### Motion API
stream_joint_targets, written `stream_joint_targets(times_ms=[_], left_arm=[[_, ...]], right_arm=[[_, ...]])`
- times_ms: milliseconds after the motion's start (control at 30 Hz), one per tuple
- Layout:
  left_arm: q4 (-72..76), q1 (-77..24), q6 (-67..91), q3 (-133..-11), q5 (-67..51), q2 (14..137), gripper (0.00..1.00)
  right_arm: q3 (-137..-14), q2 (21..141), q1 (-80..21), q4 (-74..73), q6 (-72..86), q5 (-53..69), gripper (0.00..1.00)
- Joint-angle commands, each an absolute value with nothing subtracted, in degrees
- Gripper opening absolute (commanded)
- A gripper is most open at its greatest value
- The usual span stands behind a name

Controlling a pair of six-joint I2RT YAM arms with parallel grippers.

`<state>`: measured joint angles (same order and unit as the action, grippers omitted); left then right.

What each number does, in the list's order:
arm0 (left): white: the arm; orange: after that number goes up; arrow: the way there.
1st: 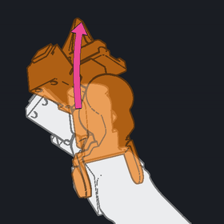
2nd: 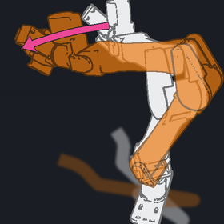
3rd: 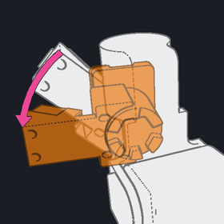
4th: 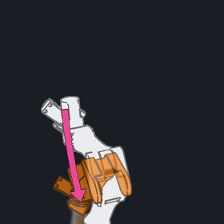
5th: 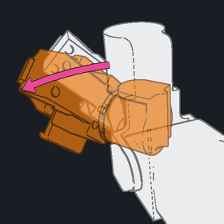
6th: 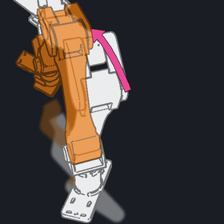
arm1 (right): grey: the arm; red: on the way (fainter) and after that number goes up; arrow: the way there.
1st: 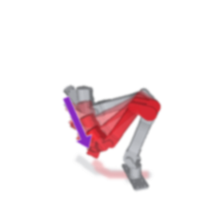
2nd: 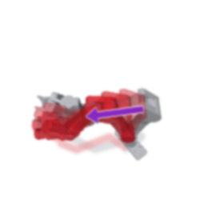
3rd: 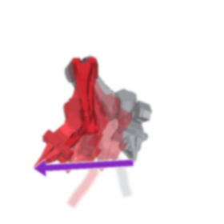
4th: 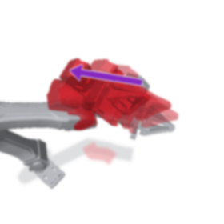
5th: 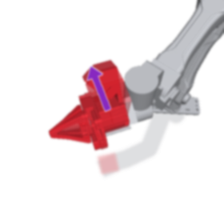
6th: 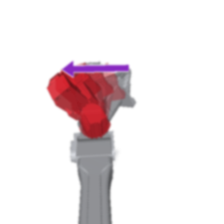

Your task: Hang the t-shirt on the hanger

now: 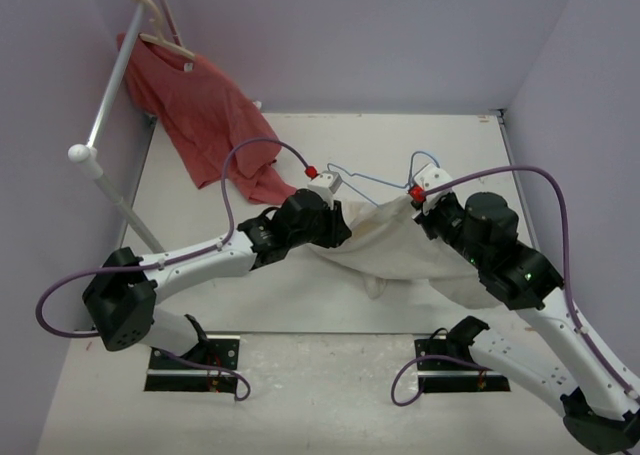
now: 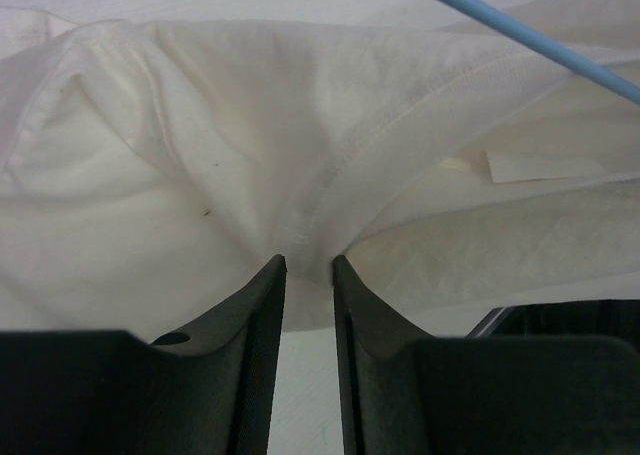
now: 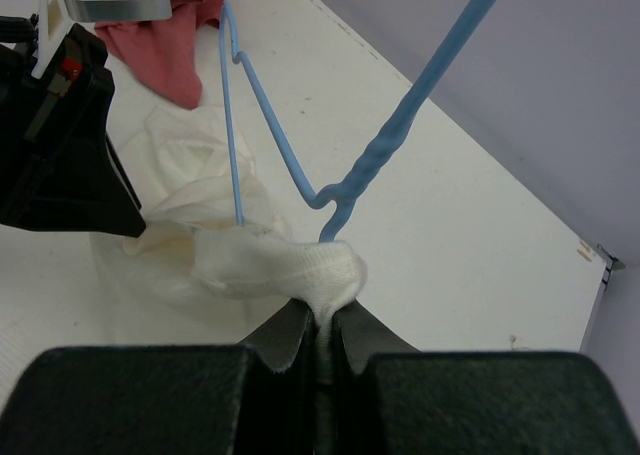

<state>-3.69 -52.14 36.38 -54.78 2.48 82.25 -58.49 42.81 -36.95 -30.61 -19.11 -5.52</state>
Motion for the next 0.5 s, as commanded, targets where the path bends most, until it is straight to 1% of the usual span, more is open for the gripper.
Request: stream_joint_targets(times_ms=[0, 200, 300, 467], left_arm=[[-1.34, -51.77, 35.62, -53.81, 1.82, 80.11, 0.27], [-1.05, -51.77, 35.77, -53.77, 1.49, 81.28, 0.27], [1.42, -51.77, 36.0, -54.07, 1.12, 81.88, 0.27], [3.54, -51.77, 36.53, -54.72, -0.41, 82.6, 0.28]], right_arm=[[-61.76, 42.63, -37.0, -27.16, -18.52, -6.53, 0.0], [-61.87, 42.78, -36.91, -27.16, -17.95, -5.47, 0.0], [-61.93, 42.89, -37.0, -27.16, -17.79, -4.92, 0.0], [-61.96, 43.51, -36.95, -27.07, -17.47, -4.69, 0.0]])
